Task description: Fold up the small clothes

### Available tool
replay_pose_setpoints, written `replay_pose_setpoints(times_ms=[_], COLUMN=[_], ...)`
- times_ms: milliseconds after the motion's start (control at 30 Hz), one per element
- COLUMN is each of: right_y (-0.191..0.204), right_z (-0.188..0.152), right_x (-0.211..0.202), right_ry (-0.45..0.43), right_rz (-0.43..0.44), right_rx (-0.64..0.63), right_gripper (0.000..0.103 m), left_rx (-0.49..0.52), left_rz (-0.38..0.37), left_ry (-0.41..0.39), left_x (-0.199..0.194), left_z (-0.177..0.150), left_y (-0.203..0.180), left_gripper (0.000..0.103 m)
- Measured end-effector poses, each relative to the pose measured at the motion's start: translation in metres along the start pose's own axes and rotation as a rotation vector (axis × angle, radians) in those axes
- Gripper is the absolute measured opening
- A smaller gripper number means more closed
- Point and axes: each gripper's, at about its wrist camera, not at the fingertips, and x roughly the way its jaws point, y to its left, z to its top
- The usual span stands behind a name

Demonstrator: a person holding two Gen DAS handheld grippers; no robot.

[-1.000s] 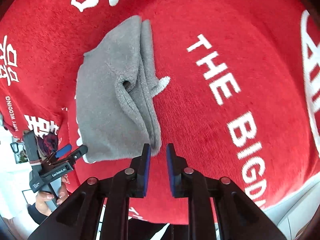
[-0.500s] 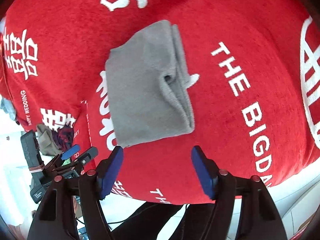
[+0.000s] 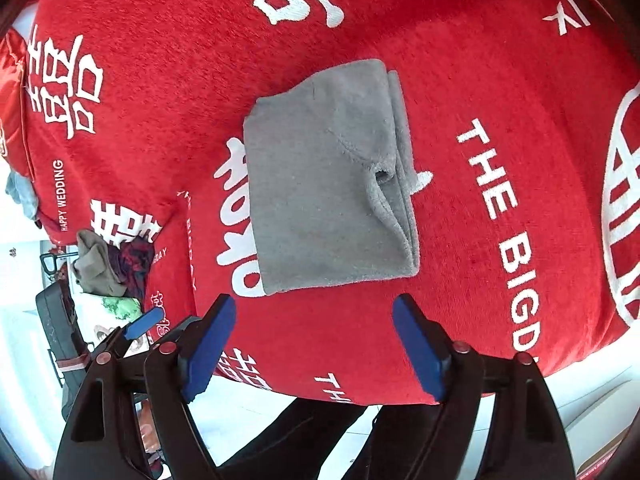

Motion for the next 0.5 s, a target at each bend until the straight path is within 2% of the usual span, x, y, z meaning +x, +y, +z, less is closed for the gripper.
replay_pose_setpoints(times_ms=[167, 267, 367, 467, 500], right_y=[0.002, 0.001, 0.000, 0.001, 0.002], right_z=[-0.002, -0.004, -0.006, -0.008, -0.009], right_x=[-0.010, -0.014, -0.015, -0.014, -0.014], right_ry=[-0.039, -0.053, -0.064, -0.080, -0.078], right_rz=[-0.025, -0.021, -0.017, -0.012, -0.007], right_rx=[-0.015, -0.004, 0.011, 0.014, 0.016], right_gripper=[0.085, 0.086, 0.086, 0.103, 0.103], left_rx=[-0.010, -0.026, -0.029, -0.028, -0.029], left_rz=[0.014, -0.007, 0.011, -0.019, -0.026], left_ry=[0.004, -0.001, -0.003, 0.001, -0.003], left_x=[-0.007, -0.009, -0.008, -0.003, -0.001], left_z=[0.001, 0.001, 0.001, 0.000, -0.001], left_y=[-0.001, 0.002, 0.006, 0.013, 0.016], left_gripper=[0.102, 0.102, 0.102, 0.102, 0.102])
